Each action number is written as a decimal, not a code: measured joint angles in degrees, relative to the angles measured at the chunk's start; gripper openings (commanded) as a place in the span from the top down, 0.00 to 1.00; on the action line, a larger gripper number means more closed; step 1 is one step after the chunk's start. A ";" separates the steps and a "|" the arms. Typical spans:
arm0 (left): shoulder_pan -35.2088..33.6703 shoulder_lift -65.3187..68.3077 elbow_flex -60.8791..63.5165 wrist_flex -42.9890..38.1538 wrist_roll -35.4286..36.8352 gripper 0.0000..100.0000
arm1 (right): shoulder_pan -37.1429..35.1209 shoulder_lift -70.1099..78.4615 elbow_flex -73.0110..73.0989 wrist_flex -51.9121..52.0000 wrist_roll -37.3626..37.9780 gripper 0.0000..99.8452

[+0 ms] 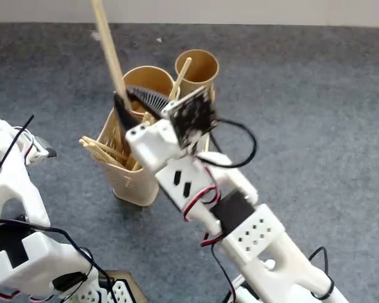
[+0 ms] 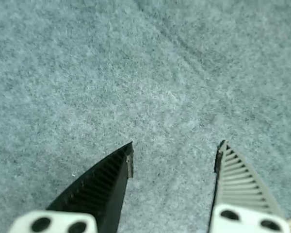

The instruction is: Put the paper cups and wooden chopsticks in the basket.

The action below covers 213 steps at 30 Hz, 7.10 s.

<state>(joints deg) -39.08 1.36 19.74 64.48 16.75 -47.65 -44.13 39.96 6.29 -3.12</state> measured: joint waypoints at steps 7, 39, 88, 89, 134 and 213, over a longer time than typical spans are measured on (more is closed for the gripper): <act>0.00 0.00 0.00 -0.18 0.00 0.71 | -4.31 0.00 11.08 -6.68 0.00 0.99; 0.00 0.00 1.93 -2.55 0.00 0.71 | 1.32 -0.26 10.11 2.46 6.33 0.85; 2.02 0.00 1.93 -2.64 0.00 0.71 | 19.52 34.81 2.99 21.10 -13.45 0.85; 2.02 0.00 1.93 -2.64 0.00 0.71 | 19.52 36.48 2.90 20.92 -13.45 0.85; 2.02 0.00 1.93 -2.64 0.00 0.71 | 25.49 64.26 -31.12 28.13 -4.48 0.86; 1.93 0.09 3.78 -5.80 0.00 0.71 | 0.35 -8.09 7.56 11.34 10.73 0.79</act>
<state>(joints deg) -37.14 1.45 23.52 58.68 16.75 -47.30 -52.22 47.52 17.63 7.60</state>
